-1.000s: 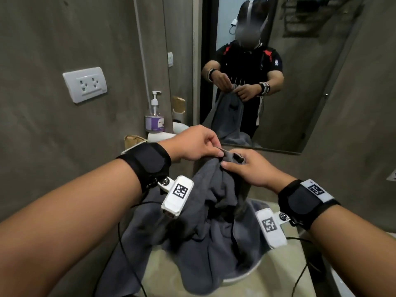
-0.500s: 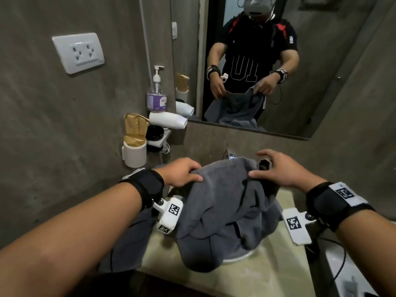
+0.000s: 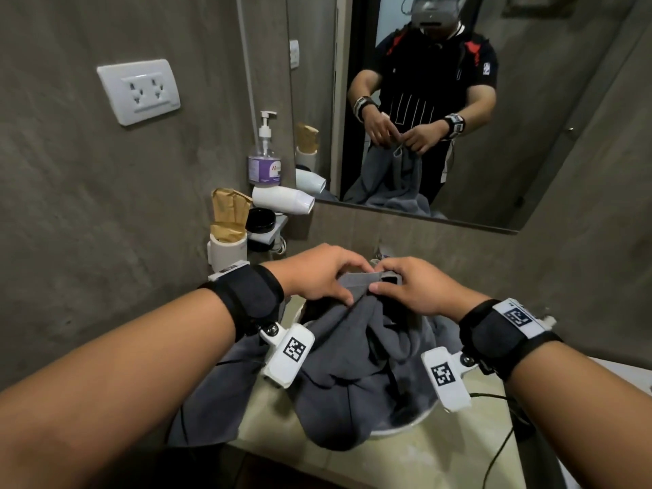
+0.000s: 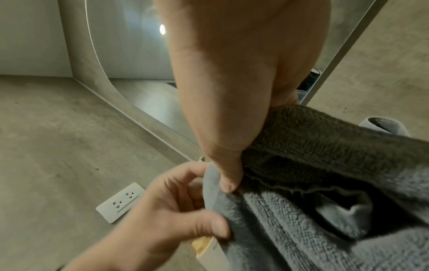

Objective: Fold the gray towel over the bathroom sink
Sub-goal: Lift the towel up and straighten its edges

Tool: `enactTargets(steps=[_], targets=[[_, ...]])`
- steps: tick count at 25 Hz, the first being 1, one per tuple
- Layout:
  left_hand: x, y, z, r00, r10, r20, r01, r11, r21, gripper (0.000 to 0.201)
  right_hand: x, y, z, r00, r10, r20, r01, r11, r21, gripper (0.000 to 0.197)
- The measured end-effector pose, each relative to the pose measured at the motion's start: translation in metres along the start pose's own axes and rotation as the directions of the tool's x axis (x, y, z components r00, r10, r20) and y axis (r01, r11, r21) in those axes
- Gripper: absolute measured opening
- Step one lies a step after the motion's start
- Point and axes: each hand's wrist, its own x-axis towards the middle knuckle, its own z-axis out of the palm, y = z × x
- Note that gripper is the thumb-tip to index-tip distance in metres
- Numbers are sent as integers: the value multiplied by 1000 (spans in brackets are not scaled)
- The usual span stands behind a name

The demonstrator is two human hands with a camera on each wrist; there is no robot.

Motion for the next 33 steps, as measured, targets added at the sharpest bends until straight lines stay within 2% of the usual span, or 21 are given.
enactTargets(steps=[2,3,6,8,10,11,13,14,16,18,22,23,24,26,27,29,30,33], targets=[[-5,-16,21,996,-81,-29,82,994,66,60,-2,5,-4,997,69,-38,-69,998,3,14],[-9,-28,32,990,-135,-39,139,983,121,57,-3,9,-7,993,107,-55,-106,994,22,13],[-30,-68,64,957,-288,-32,290,950,117,22,-7,22,-21,974,191,-117,-186,981,52,17],[-44,-90,81,943,-319,-92,321,947,6,8,-11,31,-30,958,243,-155,-233,969,79,18],[-46,-100,90,921,-321,-219,259,927,-270,8,-15,40,-33,947,280,-158,-269,959,90,19],[-44,-100,91,913,-332,-238,211,882,-421,10,-17,44,-33,945,290,-149,-279,956,90,19],[-38,-93,89,936,-336,-101,202,752,-627,38,-20,49,-31,943,302,-139,-290,952,100,19],[-36,-88,90,948,-317,-6,237,721,-651,52,-20,49,-30,940,310,-140,-297,949,108,20],[-30,-81,98,949,-306,74,288,750,-595,66,-20,49,-29,938,318,-140,-300,944,137,21],[-21,-75,107,931,-365,11,320,799,-510,62,-21,47,-29,938,320,-134,-298,941,163,20],[-4,-73,119,889,-432,-148,318,818,-480,20,-26,49,-29,946,306,-106,-286,943,170,17],[-3,-74,119,871,-453,-190,312,808,-500,8,-28,51,-29,942,313,-119,-288,938,192,11],[-2,-75,117,845,-479,-236,299,791,-534,5,-30,53,-29,932,333,-143,-290,922,255,12],[0,-76,106,786,-523,-330,235,746,-623,12,-37,58,-33,883,420,-209,-303,851,429,39],[1,-74,95,758,-530,-381,186,735,-652,17,-38,61,-36,859,455,-237,-312,830,463,42],[6,-67,62,719,-507,-475,103,754,-649,21,-38,61,-45,836,460,-299,-325,855,405,20],[10,-62,45,715,-480,-508,90,785,-613,20,-38,62,-51,836,445,-322,-330,875,353,13],[20,-52,-9,729,-371,-576,143,904,-402,23,-38,57,-75,860,338,-382,-273,938,214,19]])
